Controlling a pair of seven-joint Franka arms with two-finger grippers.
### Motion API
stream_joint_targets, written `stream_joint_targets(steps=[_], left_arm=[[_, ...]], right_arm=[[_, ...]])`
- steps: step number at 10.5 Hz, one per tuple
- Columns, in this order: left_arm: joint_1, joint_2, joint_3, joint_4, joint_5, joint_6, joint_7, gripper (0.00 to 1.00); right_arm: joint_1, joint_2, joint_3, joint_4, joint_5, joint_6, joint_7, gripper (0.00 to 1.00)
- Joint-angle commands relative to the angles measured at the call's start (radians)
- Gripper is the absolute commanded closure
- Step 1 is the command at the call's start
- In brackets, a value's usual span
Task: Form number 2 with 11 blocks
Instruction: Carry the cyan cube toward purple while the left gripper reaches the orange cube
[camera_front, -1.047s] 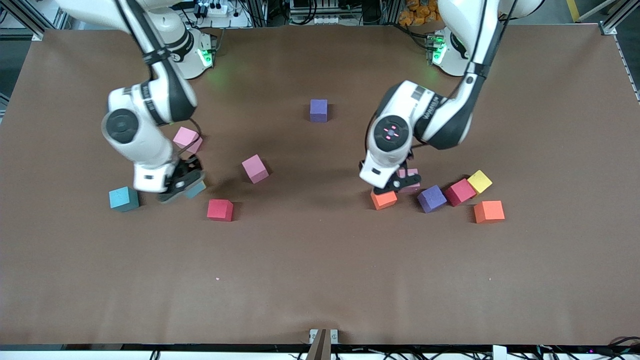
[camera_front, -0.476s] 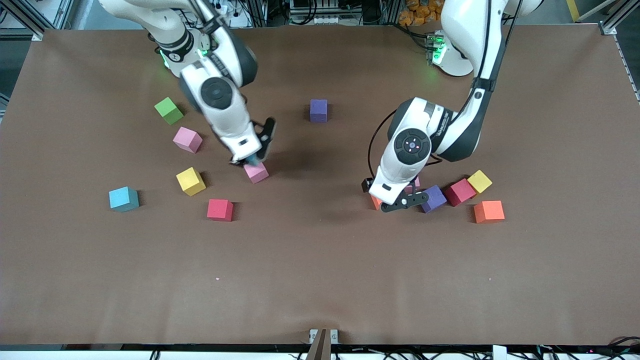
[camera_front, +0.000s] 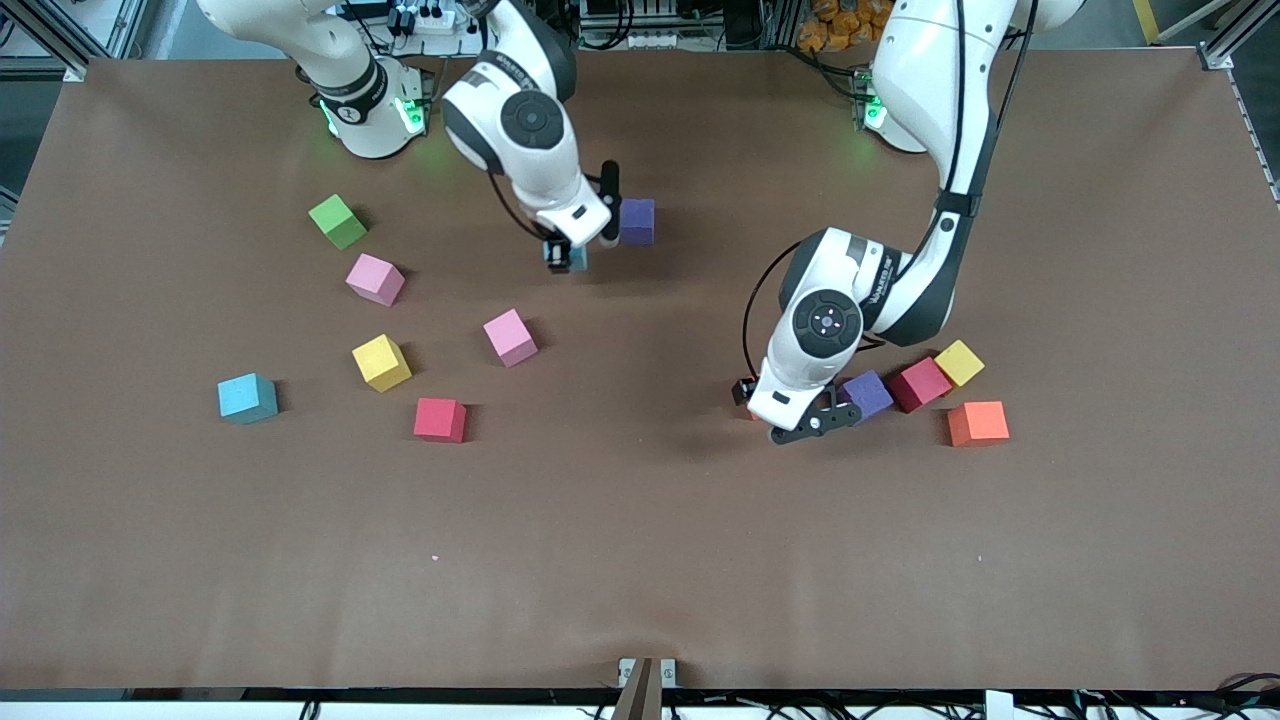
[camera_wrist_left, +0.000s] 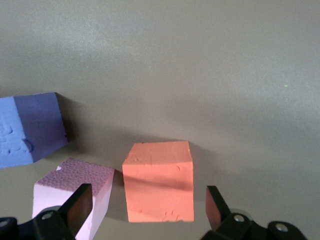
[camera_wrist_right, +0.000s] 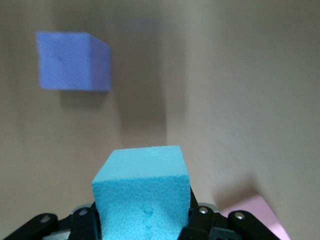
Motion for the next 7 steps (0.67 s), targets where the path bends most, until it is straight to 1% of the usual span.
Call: stream_joint_targets(steps=[1,3,5,7], left_arm=[[-0.001,0.032,0.005,0.019,-0.06,0.034,0.025,0.0],[-0.001,0.049,0.005,0.018,-0.073,0.054,0.025,0.0],[-0.001,0.052,0.005,0.012,-0.077,0.063,0.023,0.0],[-0.001,0.056,0.004,0.011,-0.078,0.067,0.025,0.0]], right_arm=[[-0.017,0.001,0.07,-0.065,0.03,0.062,0.018,1.0],[-0.006,0.031,0.096,-0.066,0.03,0.076,0.097,1.0],[0.014,0.059,0.096,-0.074,0.03,0.109,0.105,1.0],[0.04,0.092,0.096,-0.085,0.028,0.163,0.164,1.0]])
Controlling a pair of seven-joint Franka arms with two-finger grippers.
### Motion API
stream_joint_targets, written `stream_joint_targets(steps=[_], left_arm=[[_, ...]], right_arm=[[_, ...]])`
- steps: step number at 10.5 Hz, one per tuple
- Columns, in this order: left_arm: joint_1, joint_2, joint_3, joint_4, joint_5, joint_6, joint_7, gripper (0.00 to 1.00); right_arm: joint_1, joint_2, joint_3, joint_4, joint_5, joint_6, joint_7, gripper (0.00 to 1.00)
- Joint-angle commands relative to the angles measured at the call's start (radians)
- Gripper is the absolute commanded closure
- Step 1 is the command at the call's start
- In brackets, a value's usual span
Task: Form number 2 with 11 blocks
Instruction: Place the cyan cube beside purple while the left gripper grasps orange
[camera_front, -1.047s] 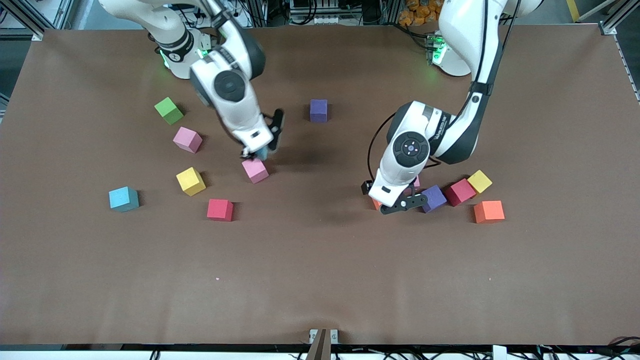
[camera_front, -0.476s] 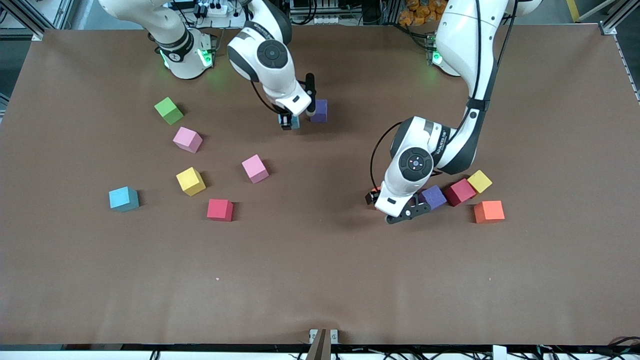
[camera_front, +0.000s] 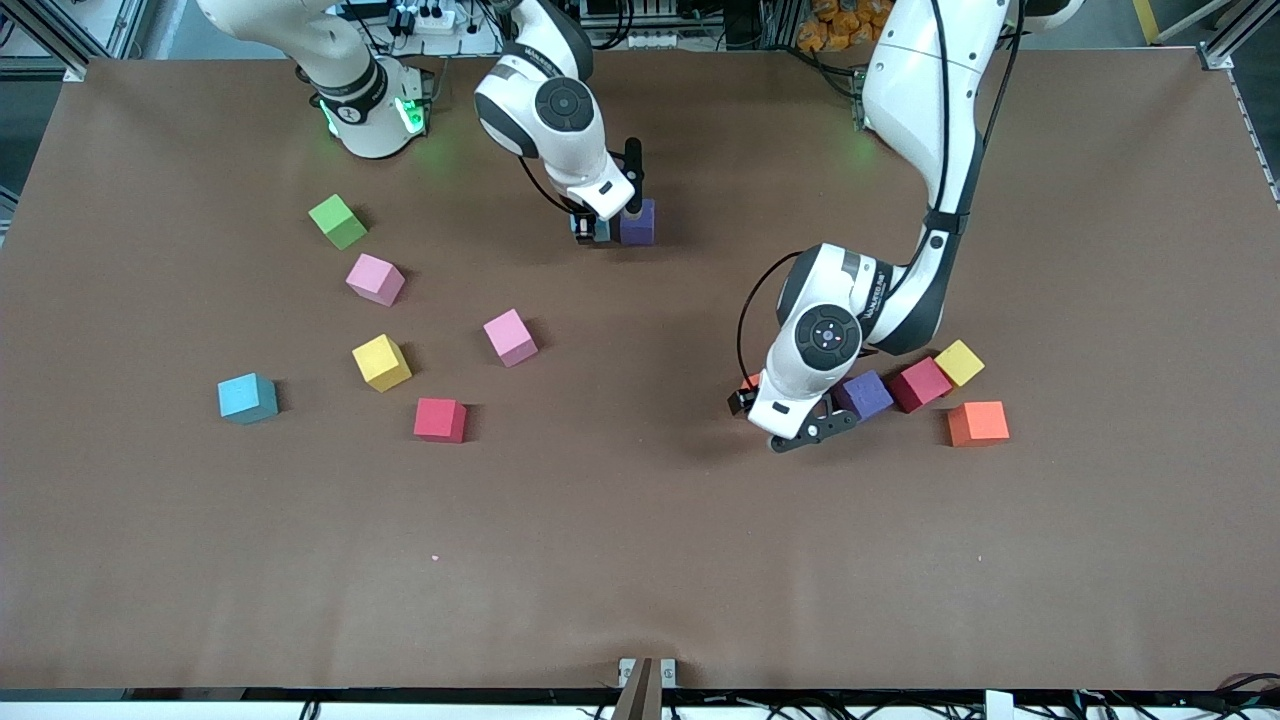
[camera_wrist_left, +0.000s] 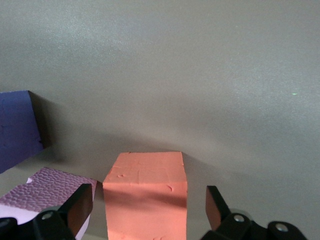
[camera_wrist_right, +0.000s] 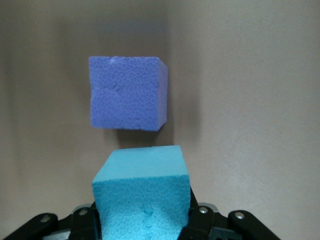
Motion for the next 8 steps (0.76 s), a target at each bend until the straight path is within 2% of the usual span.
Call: stream_joint_targets(steps=[1,3,4,6,8], left_arm=[[-0.001,0.01,0.004,0.008,-0.035,0.02,0.023,0.0],[-0.001,0.016,0.001,0.005,-0.033,0.024,0.02,0.03],[-0.001,0.013,0.0,0.002,-0.033,0.025,0.02,0.12],[-0.001,0.01,-0.005,-0.001,-0.033,0.025,0.018,0.19],[-0.001,0.01,-0.006,-0.001,-0.033,0.031,0.017,0.34]], right_arm=[[0.029,0.027,0.001,-0.014,0.012,0.046,0.039,1.0],[0.032,0.041,0.001,-0.014,0.01,0.058,0.039,1.0],[0.037,0.051,0.001,-0.014,0.01,0.074,0.039,1.0],[0.045,0.067,0.001,-0.014,0.009,0.089,0.039,1.0],[0.046,0.078,0.001,-0.014,0.006,0.098,0.039,1.0]])
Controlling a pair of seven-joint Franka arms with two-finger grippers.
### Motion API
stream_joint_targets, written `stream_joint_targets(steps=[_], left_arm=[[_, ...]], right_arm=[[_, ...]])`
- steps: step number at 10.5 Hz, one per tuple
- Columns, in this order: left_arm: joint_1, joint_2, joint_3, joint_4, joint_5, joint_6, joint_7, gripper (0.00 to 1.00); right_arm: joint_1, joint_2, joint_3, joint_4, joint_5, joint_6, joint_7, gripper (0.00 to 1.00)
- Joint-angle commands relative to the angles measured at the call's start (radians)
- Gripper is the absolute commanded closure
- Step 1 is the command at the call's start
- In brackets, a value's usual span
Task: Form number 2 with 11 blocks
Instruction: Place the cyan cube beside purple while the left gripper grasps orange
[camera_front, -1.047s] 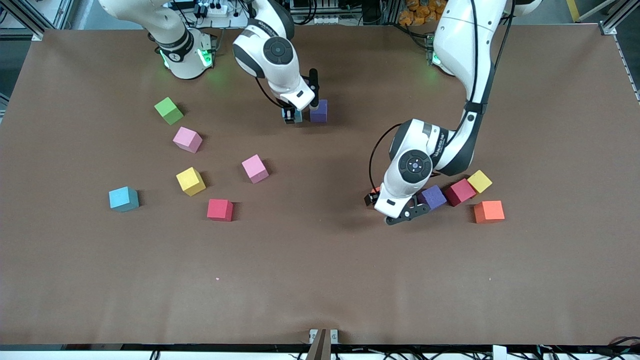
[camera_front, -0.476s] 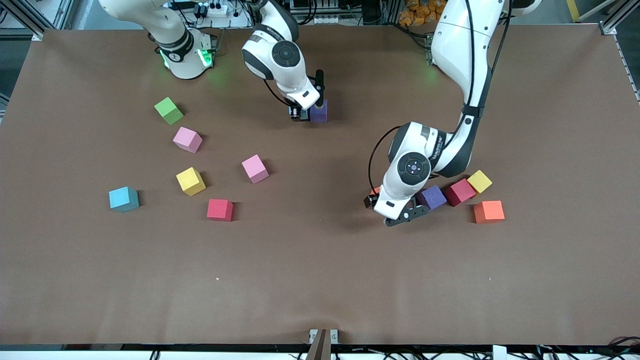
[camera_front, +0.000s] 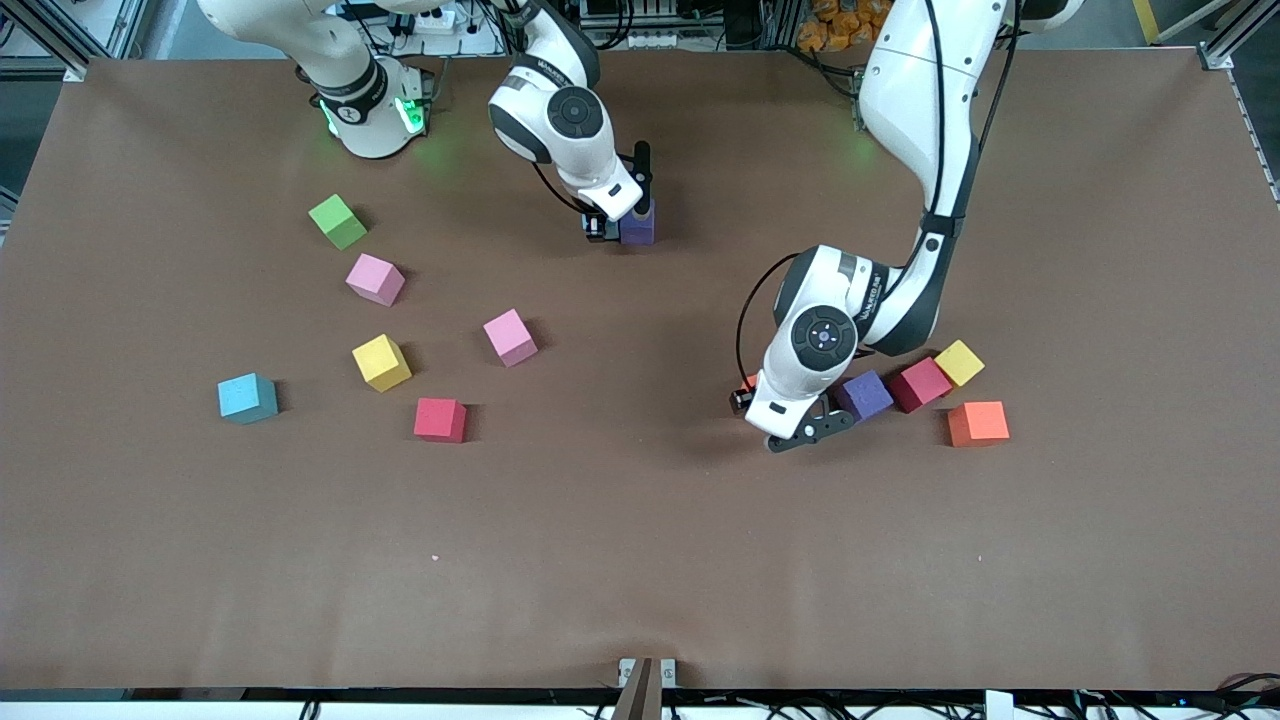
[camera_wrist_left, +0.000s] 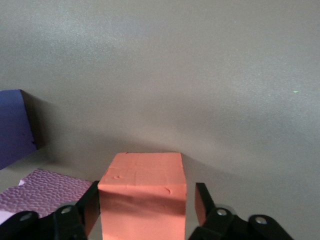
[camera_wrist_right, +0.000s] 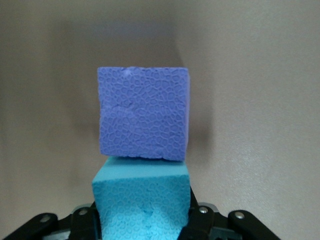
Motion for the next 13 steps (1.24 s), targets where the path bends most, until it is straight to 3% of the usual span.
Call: stream_joint_targets(steps=[1,5,8,9,10,11,12,13], left_arm=[[-0.001,0.0,-0.002,-0.004,-0.033,0.016,0.017,0.34],[0.002,-0.035,-0.009,-0.027,-0.034,0.006,0.007,0.44],[0.004,-0.115,-0.009,-0.033,-0.034,-0.046,-0.081,0.44],[0.01,-0.146,-0.009,-0.034,-0.034,-0.097,-0.115,0.45],[0.011,-0.173,-0.009,-0.037,-0.034,-0.132,-0.155,0.45],[0.01,-0.198,-0.009,-0.051,-0.036,-0.149,-0.233,0.44],[0.008,-0.218,-0.009,-0.071,-0.037,-0.158,-0.302,0.44],[0.005,-0.244,-0.011,-0.111,-0.039,-0.16,-0.357,0.45]], right_arm=[[0.012,0.012,0.0,-0.006,0.004,0.028,0.011,1.0],[0.015,0.019,0.0,-0.006,0.003,0.033,0.066,0.99],[0.015,0.027,-0.001,-0.006,0.003,0.033,0.082,0.98],[0.015,0.028,-0.001,-0.006,0.003,0.033,0.087,0.9],[0.015,0.03,-0.001,-0.006,0.003,0.033,0.087,0.49],[0.012,0.027,-0.001,-0.006,0.003,0.031,0.087,0.22],[0.003,0.021,-0.001,-0.006,0.001,0.03,0.085,0.0],[0.0,0.016,-0.001,-0.004,0.001,0.025,0.085,0.0]])
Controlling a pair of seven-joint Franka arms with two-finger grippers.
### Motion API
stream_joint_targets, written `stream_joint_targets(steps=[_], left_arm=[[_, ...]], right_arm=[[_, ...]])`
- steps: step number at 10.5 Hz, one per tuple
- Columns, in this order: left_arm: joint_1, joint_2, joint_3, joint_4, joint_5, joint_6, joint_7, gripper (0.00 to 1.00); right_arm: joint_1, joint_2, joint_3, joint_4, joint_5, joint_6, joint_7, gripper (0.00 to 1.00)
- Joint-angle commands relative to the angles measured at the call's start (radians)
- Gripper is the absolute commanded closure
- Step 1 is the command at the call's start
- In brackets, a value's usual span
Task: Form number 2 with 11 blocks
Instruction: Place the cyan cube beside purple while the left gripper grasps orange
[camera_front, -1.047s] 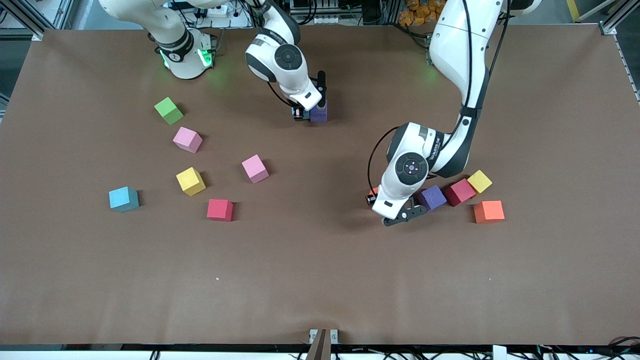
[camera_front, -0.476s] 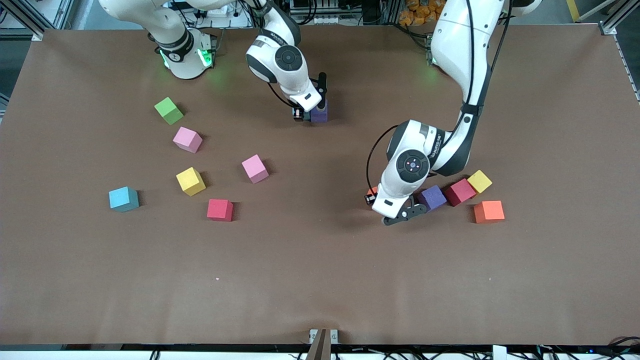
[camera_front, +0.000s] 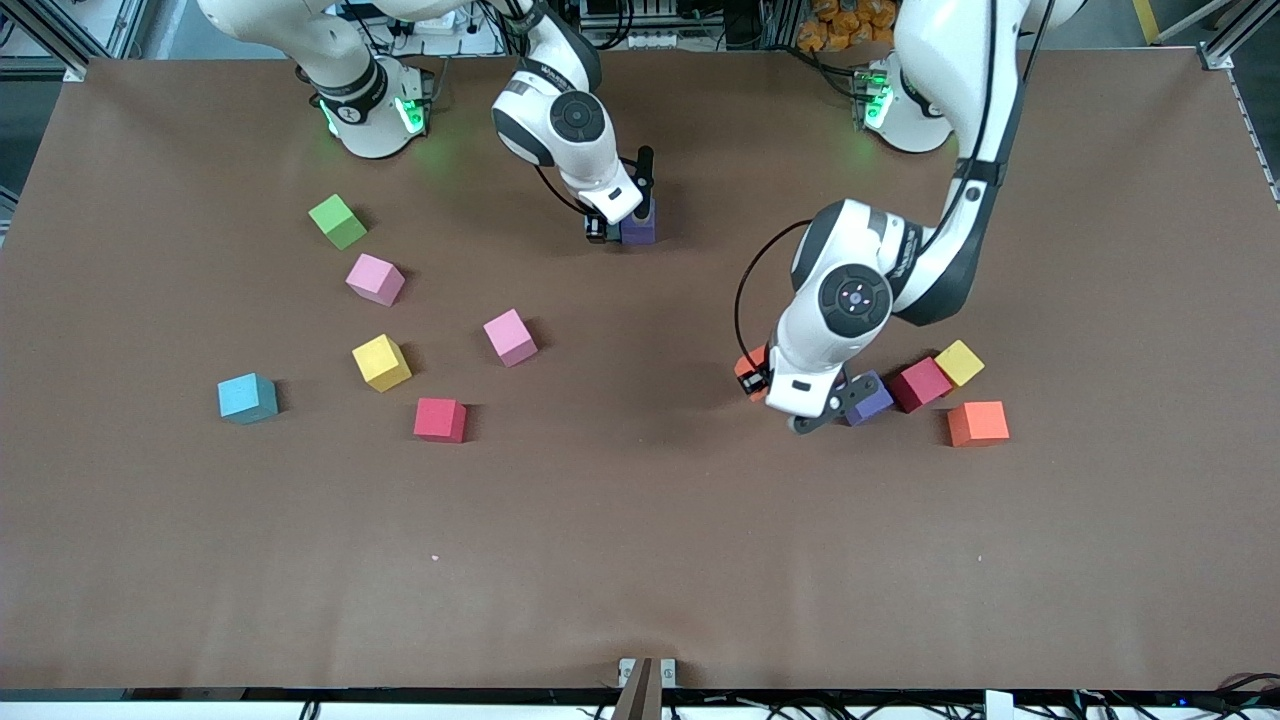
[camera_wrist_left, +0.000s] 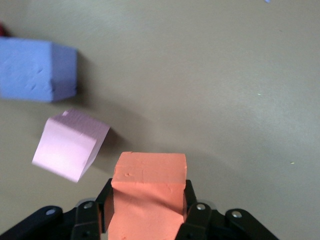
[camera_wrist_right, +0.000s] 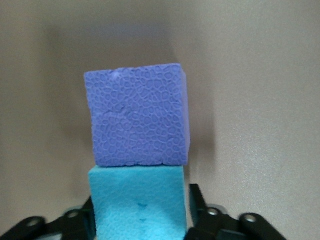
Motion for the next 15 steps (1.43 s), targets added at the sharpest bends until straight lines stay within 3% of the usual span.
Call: stream_joint_targets(steps=[1,4,7,10,12,15], left_arm=[[-0.005,-0.083,-0.007,-0.118,-0.03,-0.001,-0.12,0.45],[0.0,-0.177,-0.032,-0.224,-0.032,0.002,-0.307,0.47],[-0.009,-0.177,-0.073,-0.247,-0.049,0.003,-0.516,0.55],[-0.009,-0.18,-0.133,-0.29,-0.049,0.043,-0.692,0.55],[-0.009,-0.185,-0.185,-0.353,-0.049,0.13,-0.8,0.55],[-0.008,-0.266,-0.26,-0.561,-0.05,0.371,-0.953,0.55]], right_arm=[[-0.012,-0.016,0.001,-0.006,0.003,-0.007,0.017,0.0],[-0.05,-0.101,0.006,0.001,0.003,-0.135,0.021,0.0],[-0.096,-0.164,0.004,0.057,0.013,-0.275,0.023,0.0],[-0.177,-0.172,-0.017,0.197,0.035,-0.448,0.023,0.0],[-0.245,-0.16,-0.074,0.226,0.035,-0.446,0.021,0.0],[-0.392,-0.097,-0.086,0.238,0.021,-0.345,0.099,0.0]])
